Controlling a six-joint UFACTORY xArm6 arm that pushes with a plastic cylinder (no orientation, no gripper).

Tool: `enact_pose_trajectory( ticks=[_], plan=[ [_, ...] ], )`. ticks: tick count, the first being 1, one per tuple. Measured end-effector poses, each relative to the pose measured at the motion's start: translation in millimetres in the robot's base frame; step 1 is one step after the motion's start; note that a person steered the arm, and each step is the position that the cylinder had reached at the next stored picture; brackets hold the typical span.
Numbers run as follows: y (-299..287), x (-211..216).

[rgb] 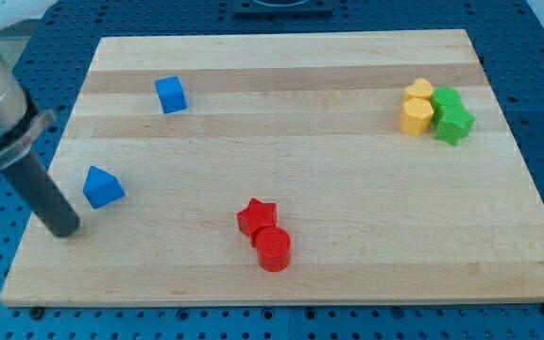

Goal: Push the blue cube to the group of blocks

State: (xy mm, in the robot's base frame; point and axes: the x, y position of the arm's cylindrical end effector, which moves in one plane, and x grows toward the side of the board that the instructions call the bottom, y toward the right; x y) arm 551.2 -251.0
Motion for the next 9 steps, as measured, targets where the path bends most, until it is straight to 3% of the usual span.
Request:
enact_pose_trajectory(
  ticks=[1,2,4,6,7,8,9],
  plan=[
    [1.8,-16.5],
    [2.2,-106.9],
    [37.9,-204.9],
    [80.6,-205.7],
    [147.1,-206.7],
    [165.0,-203.9],
    [143.0,-203.4]
  ],
)
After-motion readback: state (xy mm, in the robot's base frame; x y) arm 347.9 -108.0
